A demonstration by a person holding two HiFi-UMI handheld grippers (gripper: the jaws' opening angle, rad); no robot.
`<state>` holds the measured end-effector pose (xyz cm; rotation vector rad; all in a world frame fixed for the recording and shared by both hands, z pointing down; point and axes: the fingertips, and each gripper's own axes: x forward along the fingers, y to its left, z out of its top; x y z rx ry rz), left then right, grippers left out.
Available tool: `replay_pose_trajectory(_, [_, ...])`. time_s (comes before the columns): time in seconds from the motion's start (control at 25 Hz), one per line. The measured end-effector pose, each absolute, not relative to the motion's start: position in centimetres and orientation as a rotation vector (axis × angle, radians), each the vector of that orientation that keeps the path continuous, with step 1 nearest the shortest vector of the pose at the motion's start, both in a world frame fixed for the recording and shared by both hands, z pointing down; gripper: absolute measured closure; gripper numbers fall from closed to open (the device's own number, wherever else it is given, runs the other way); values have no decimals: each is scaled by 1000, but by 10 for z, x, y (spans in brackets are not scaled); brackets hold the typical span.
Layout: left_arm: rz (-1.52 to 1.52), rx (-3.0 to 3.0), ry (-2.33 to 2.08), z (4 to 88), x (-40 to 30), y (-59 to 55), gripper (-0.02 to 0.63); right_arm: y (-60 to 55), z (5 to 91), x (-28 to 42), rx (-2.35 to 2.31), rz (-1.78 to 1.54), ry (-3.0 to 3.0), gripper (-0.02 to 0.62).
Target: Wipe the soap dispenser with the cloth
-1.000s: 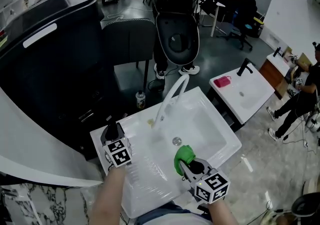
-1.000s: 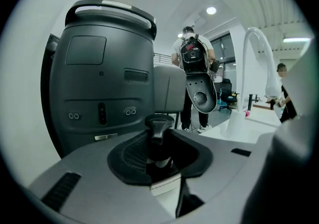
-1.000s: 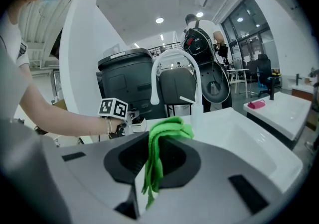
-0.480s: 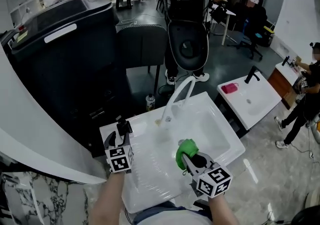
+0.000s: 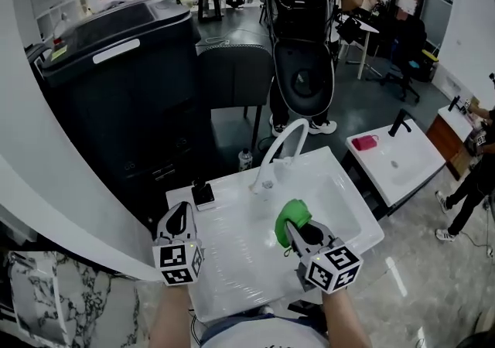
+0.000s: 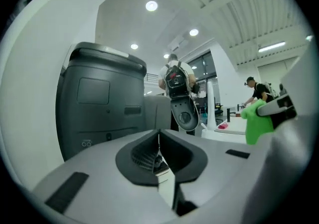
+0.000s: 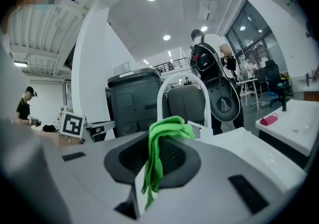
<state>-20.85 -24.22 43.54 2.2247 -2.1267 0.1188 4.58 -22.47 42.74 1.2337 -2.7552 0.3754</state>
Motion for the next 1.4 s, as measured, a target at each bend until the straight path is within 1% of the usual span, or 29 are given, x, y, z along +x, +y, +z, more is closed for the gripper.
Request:
replay_pose_trajectory(0.08, [116,2308,-2131,417,-198,-232,591,-227,418,46,1244,323,-2771,546])
replay_pose_trajectory(0.24, [70,2443,-2117,385,-184,-215,591,-231,392,49,1293,123,-2783,546])
replay_pose_trajectory(0.4, [-5,2467,-2168,358,-185,-205,591,-234,362,54,1357,-74,-2779,546])
replay_pose_trajectory(0.72, [-61,2504,-2215,335,-180,-193,591,-228,321,52,1396,-330,-2739,547])
replay_pose_trajectory(1.0, [-38,2557,-2222,330,-170,-183,591,-211,324,45,1390,-361,-2754,548])
replay_pose_trajectory(1.4, [-38,2570,-2224,331,-170,-182,591,-211,345,46,1420,-286,-2742,549])
